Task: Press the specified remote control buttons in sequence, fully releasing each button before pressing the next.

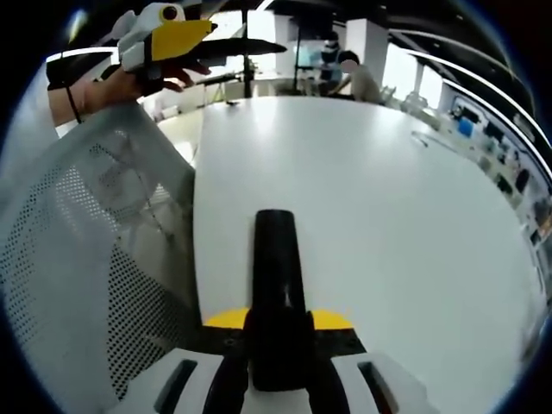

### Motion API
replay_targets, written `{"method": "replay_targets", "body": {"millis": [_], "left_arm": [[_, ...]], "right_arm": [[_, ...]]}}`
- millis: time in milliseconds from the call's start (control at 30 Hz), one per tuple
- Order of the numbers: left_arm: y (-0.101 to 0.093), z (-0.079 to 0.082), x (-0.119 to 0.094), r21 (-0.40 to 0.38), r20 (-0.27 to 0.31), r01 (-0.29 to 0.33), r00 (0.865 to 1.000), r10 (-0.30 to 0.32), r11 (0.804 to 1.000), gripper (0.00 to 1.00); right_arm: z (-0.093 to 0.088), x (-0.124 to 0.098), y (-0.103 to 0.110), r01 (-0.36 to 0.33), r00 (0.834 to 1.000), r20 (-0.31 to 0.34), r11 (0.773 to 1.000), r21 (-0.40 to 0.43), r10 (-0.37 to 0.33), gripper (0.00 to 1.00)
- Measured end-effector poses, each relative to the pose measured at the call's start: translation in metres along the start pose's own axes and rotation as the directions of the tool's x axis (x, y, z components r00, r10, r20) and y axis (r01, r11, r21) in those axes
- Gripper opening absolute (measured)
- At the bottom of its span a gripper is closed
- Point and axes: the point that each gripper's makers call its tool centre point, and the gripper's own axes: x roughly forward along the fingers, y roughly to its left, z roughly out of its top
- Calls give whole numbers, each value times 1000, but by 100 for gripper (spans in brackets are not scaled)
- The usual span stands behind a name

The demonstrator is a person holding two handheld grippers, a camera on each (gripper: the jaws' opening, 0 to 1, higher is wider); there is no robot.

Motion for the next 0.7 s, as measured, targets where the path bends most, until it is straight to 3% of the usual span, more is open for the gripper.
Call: {"method": "replay_targets", "body": {"millis": [500,700], "left_arm": [[3,2,-2,-34,18,8,1000,-7,999,95],[6,-2,-2,-18,-5,-4,1000,4,1000,92]], "right_arm": [[0,1,-8,-18,999,-30,999,-40,16,22],[2,2,-14,-15,999,-44,999,-50,13,22]]}}
